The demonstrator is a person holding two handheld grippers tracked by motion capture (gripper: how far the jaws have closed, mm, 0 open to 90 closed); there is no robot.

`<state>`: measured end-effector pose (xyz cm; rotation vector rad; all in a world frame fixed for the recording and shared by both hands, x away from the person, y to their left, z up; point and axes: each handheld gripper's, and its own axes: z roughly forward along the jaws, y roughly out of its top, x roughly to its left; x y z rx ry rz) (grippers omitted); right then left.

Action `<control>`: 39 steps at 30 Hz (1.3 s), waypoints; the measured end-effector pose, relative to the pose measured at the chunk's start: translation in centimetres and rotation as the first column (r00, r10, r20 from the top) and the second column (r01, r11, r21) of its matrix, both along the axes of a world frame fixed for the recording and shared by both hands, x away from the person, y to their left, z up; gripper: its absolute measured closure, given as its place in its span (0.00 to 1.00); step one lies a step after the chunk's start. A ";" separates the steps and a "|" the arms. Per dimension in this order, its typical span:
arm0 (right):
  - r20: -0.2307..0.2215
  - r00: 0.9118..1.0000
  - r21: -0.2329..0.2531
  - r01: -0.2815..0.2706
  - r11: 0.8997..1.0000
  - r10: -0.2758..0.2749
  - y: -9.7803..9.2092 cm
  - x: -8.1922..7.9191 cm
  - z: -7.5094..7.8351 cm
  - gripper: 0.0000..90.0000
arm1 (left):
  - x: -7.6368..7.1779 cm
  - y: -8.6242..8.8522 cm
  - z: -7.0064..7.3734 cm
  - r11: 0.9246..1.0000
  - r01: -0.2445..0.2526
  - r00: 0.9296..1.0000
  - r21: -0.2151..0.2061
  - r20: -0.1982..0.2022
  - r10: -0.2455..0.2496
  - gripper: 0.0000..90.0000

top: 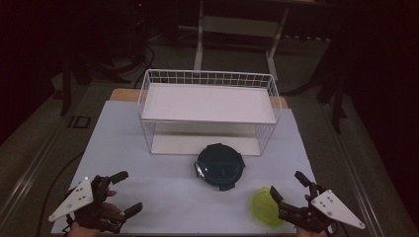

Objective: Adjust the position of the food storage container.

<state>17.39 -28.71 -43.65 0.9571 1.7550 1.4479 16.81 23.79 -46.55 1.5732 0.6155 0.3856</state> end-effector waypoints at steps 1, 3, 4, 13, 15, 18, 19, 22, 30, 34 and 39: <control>0.000 1.000 0.000 0.000 1.000 0.000 0.0 0.0 0.0 0.12 | 0.0 0.0 0.0 1.000 0.000 1.000 0.000 0.000 0.000 0.00; 0.000 1.000 -0.004 0.004 1.000 -0.004 0.0 -0.1 0.0 0.12 | 0.0 -0.1 0.0 1.000 0.001 1.000 0.006 0.002 -0.001 0.00; 0.002 1.000 -0.007 0.006 1.000 -0.006 -0.1 -0.1 0.1 0.12 | 0.0 -0.2 0.0 1.000 0.006 1.000 0.013 0.005 -0.006 0.00; -0.001 1.000 -0.005 -0.008 1.000 0.008 0.2 -0.8 1.0 0.12 | -0.1 -0.5 0.0 1.000 0.014 1.000 0.027 0.013 -0.015 0.00; -0.012 1.000 -0.006 -0.012 1.000 0.012 0.3 -0.6 1.3 0.12 | -0.1 -0.4 0.0 0.999 0.015 1.000 0.028 0.011 -0.015 0.00; -0.028 0.999 -0.019 -0.021 1.000 0.020 0.3 -0.1 1.8 0.12 | 0.0 -0.5 0.0 0.999 0.015 1.000 0.028 0.011 -0.016 0.00; -0.032 0.999 -0.019 -0.030 0.999 0.029 0.3 0.0 1.9 0.12 | 0.0 -0.5 0.0 0.999 0.017 1.000 0.029 0.010 -0.017 0.00; -0.038 0.999 -0.029 -0.039 0.999 0.038 0.4 0.3 2.2 0.12 | 0.0 -0.5 0.0 0.999 0.015 1.000 0.031 0.011 -0.015 0.00; -0.032 0.998 -0.039 -0.060 0.997 0.059 0.6 1.4 3.7 0.13 | 0.1 -0.4 -0.1 0.999 0.011 1.000 0.030 0.007 -0.012 0.00; -0.037 0.996 -0.032 -0.078 0.996 0.076 0.7 2.0 4.2 0.12 | 0.2 -0.4 -0.2 0.999 0.011 1.000 0.030 0.002 -0.011 0.00; -0.068 0.995 -0.023 -0.080 0.997 0.078 1.3 3.7 4.6 0.12 | 0.2 -0.5 -0.2 0.999 0.016 1.000 0.034 0.000 -0.016 0.00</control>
